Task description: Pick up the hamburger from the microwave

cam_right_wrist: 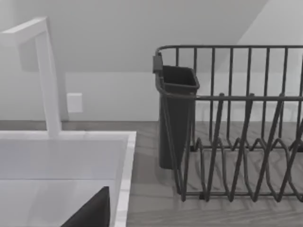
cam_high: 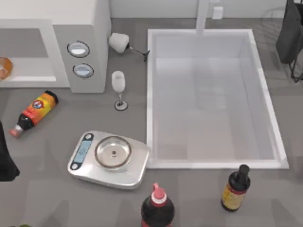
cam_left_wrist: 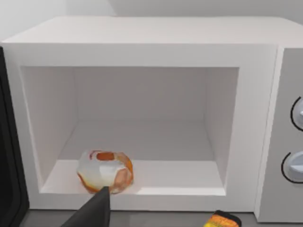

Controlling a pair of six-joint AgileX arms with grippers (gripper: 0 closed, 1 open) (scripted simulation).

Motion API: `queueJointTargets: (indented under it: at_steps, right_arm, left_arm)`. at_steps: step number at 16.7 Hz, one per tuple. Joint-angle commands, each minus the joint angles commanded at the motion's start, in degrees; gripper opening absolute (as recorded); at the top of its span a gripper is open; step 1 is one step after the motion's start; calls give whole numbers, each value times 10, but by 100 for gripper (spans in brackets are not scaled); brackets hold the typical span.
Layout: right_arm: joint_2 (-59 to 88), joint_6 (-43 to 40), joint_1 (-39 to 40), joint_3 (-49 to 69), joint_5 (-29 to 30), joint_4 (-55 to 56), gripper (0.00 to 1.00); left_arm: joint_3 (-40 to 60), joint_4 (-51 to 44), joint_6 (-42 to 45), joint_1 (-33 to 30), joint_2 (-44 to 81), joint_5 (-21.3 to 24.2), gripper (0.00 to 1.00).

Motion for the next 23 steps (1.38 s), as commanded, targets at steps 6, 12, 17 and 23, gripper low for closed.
queueJointTargets:
  at_steps: [6, 12, 17, 23]
  right_arm:
    - [0, 0, 0, 0, 0, 0, 100]
    - [0, 0, 0, 0, 0, 0, 100]
    - [0, 0, 0, 0, 0, 0, 100]
    - [0, 0, 0, 0, 0, 0, 100]
  left_arm:
    - [0, 0, 0, 0, 0, 0, 100]
    - [45, 56, 6, 17, 117, 11, 100]
    - [130, 162, 16, 46, 339, 33, 100]
    - [263, 328, 32, 89, 684, 69, 100]
